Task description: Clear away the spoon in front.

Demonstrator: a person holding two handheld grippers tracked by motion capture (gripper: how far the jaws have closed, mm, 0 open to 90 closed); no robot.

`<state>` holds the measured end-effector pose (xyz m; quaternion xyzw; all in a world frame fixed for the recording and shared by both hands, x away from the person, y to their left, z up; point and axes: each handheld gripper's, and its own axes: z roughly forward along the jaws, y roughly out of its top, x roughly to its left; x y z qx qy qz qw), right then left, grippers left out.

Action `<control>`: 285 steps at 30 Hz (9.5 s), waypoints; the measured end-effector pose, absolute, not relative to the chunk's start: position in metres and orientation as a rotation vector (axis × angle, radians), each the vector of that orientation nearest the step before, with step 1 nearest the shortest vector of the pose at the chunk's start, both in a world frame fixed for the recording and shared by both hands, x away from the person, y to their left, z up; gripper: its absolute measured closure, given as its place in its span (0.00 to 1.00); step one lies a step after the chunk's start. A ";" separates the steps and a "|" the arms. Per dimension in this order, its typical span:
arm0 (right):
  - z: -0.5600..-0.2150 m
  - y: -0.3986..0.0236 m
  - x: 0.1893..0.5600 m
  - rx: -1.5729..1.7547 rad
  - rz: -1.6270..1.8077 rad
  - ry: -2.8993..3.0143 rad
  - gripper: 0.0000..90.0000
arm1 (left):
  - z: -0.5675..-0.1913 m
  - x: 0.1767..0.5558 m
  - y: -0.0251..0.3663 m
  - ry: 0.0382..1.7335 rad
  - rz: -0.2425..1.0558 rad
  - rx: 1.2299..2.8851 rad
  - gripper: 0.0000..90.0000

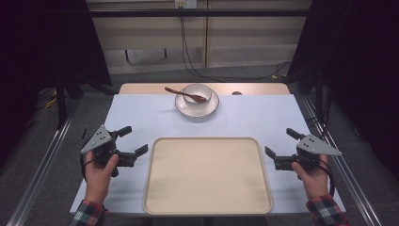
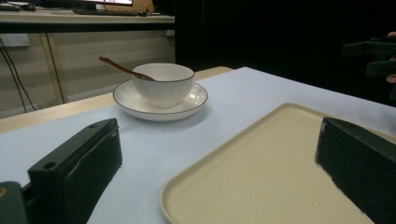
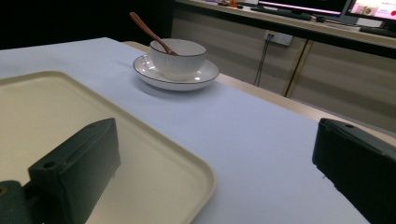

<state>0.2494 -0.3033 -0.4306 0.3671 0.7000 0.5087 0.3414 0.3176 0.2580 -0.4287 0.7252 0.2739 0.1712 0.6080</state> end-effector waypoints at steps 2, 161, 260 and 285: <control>-0.432 -0.302 0.251 0.956 1.320 1.825 0.01 | -0.431 0.318 0.258 0.633 0.401 1.686 0.01; -0.439 -0.296 0.247 0.893 1.385 1.913 0.02 | -0.454 0.510 0.147 1.097 0.455 1.607 0.37; -0.438 -0.296 0.248 0.880 1.399 1.924 0.02 | -0.386 0.503 0.125 0.893 0.286 1.322 0.93; -0.440 -0.294 0.249 0.882 1.387 1.937 0.02 | -0.378 0.468 0.149 0.801 0.159 1.389 0.93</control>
